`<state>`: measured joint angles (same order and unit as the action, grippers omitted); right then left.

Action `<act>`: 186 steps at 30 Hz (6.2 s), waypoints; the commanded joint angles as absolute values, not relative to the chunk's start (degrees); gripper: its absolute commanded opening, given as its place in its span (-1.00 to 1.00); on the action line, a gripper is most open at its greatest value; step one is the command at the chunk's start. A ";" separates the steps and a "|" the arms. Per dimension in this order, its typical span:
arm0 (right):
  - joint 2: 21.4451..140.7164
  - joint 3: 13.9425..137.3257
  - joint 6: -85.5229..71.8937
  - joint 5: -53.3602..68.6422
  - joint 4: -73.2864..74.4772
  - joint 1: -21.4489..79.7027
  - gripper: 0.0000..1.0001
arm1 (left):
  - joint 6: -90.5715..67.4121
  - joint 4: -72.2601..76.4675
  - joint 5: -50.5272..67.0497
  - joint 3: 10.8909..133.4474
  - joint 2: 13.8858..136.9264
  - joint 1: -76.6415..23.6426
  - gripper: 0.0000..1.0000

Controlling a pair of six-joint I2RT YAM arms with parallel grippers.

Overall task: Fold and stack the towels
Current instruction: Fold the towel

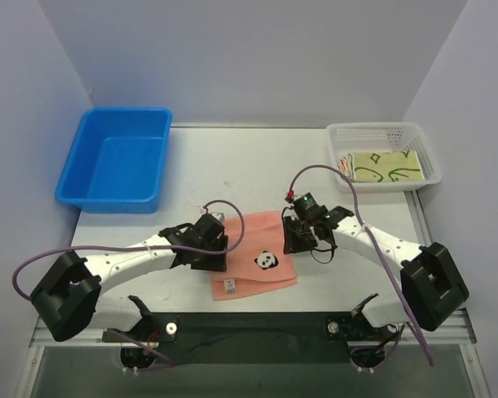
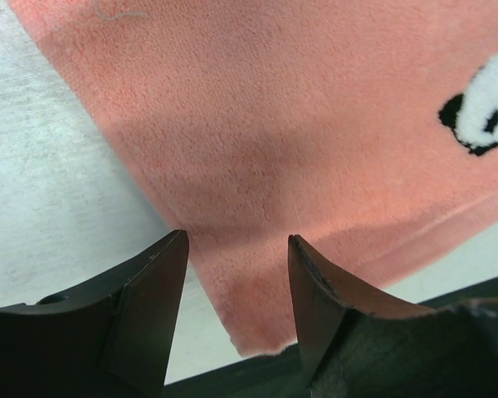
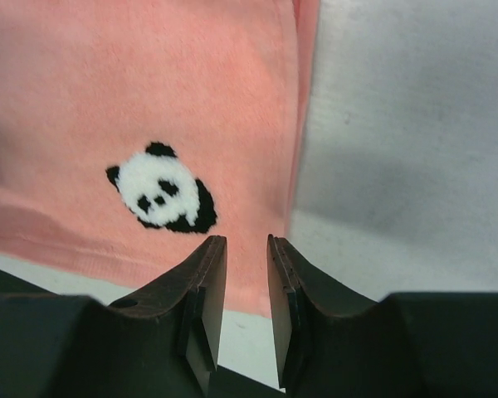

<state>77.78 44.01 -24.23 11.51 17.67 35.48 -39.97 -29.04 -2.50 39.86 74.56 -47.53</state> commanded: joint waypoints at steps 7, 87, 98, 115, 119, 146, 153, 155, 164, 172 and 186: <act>91.73 52.02 -23.82 11.87 11.69 35.95 -0.47 | -37.89 -22.33 -1.58 42.53 83.83 -43.00 0.22; 74.44 31.20 -58.98 3.78 1.32 25.75 -0.22 | -60.47 -19.60 5.89 58.01 91.06 -32.26 -1.00; 74.18 32.16 -57.83 2.64 1.40 25.75 -0.41 | -59.41 -20.04 5.71 58.53 90.88 -32.26 -1.00; 76.20 35.86 -56.16 4.04 4.57 25.75 -0.32 | -58.36 -20.57 5.71 58.45 90.88 -32.34 -1.00; 77.08 36.65 -55.46 4.83 5.27 25.84 -0.35 | -58.10 -20.74 5.80 58.45 90.97 -32.34 -1.00; 89.91 47.63 -45.26 5.80 20.04 28.74 -0.31 | -55.64 -20.83 6.06 58.27 91.14 -33.22 -1.00; 89.21 51.93 -43.16 3.52 24.43 28.74 -0.31 | -55.02 -20.83 5.80 58.45 90.79 -33.31 -1.00; 89.12 52.64 -42.37 3.25 25.75 28.83 -0.30 | -54.76 -20.83 5.89 58.45 90.88 -33.40 -1.00; 89.74 54.05 -42.53 2.99 26.90 29.18 -0.30 | -54.32 -20.83 6.24 58.45 91.23 -33.57 -1.00; 90.70 51.68 -45.44 4.66 23.12 29.09 -0.49 | -54.40 -20.83 6.33 58.45 91.05 -33.75 -1.00; 90.53 47.20 -47.02 5.19 19.95 27.95 -0.52 | -54.23 -20.92 6.24 58.01 91.05 -33.75 -1.00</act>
